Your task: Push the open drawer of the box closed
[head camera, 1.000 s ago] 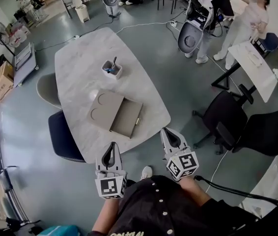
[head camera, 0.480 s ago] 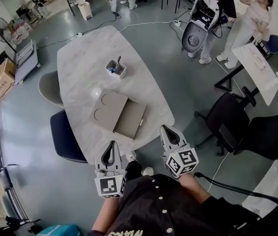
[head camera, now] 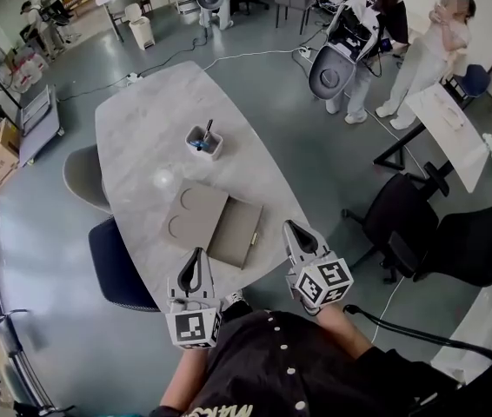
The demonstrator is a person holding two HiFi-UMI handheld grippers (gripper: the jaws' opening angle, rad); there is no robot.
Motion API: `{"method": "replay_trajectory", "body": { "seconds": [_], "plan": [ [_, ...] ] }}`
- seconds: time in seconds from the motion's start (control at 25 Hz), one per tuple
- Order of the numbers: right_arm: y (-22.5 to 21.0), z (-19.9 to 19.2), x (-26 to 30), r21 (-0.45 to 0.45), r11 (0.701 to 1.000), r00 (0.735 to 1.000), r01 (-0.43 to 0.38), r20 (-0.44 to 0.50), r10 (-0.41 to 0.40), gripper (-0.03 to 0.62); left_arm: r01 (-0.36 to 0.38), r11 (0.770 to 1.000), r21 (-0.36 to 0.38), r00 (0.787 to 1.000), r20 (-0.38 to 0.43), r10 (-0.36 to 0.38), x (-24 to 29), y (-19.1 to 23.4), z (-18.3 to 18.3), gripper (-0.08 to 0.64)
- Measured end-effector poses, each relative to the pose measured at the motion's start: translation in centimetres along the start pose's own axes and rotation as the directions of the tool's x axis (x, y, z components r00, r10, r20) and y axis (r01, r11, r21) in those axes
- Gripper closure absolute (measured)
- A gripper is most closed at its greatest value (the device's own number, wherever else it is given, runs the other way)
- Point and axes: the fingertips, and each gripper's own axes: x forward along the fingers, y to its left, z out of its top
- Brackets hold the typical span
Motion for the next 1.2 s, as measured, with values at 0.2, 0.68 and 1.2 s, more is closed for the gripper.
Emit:
{"method": "replay_trajectory", "body": {
  "seconds": [0.2,0.68,1.2],
  "plan": [
    [0.1,-0.6,2.1,0.013,1.0,1.0,0.004,-0.019,-0.004,0.595,0.01,1.0,-0.01,1.0,-0.012,-0.01,1.3,1.2,-0.4,0.543],
    [-2.3,-8.9,5.3,0.365,0.93,0.983,0.043,-0.183,0.026,0.595,0.035,0.997,-0.07,0.992,-0.123,-0.043,2.6,2.8,-4.0,0.543],
    [-5.7,-21.5,7.5,0.556,0.798,0.914,0.233,-0.405,0.016,0.592,0.118,0.983,-0.137,0.96,-0.238,-0.148,4.4,1.1,-8.8,0.543]
  ]
}}
